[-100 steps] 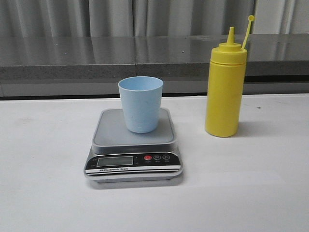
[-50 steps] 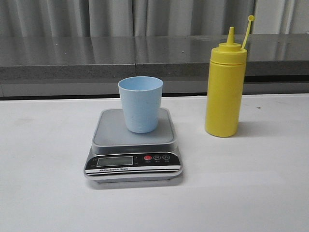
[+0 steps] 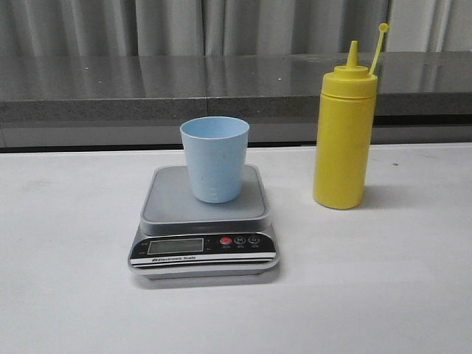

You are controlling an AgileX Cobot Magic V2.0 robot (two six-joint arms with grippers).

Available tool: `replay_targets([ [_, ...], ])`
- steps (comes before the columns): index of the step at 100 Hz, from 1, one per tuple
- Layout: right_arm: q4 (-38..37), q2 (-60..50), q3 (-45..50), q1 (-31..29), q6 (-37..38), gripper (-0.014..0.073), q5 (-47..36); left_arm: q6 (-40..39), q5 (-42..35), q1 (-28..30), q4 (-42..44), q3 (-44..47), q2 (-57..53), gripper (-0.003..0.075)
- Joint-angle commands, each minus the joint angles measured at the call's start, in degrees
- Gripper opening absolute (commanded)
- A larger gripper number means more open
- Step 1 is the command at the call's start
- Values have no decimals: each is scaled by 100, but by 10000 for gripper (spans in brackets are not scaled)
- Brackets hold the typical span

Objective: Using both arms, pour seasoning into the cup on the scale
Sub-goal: 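Move the right gripper toward the yellow squeeze bottle, then close the right gripper around the yellow bottle's body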

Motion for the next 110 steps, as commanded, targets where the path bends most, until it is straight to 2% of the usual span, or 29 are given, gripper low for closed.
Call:
replay_targets([
  [1,-35,300,-219,240,16,548,-872,-31,-412,11,-82,-129,65,-20],
  [10,-35,654,-219,434,16,612,-1289,-31,-412,11,-82,-129,65,-20],
  [32,-35,1774,-219,517,16,612,-2279,-31,-422,11,-82,-129,65,-20],
  [56,-64,3045,-219,571,16,612,-3884,-31,-422,11,-82,-129,65,-20],
  [75,-512,4136,-219,635,16,612,-5075,-31,-422,11,-82,-129,65,-20],
  [89,-515,4966,-229,635,16,612,-6093,-31,-422,11,-82,-129,65,-20],
  [110,-517,6002,-591,635,16,612,-6517,-31,-422,11,-82,-129,65,-20],
])
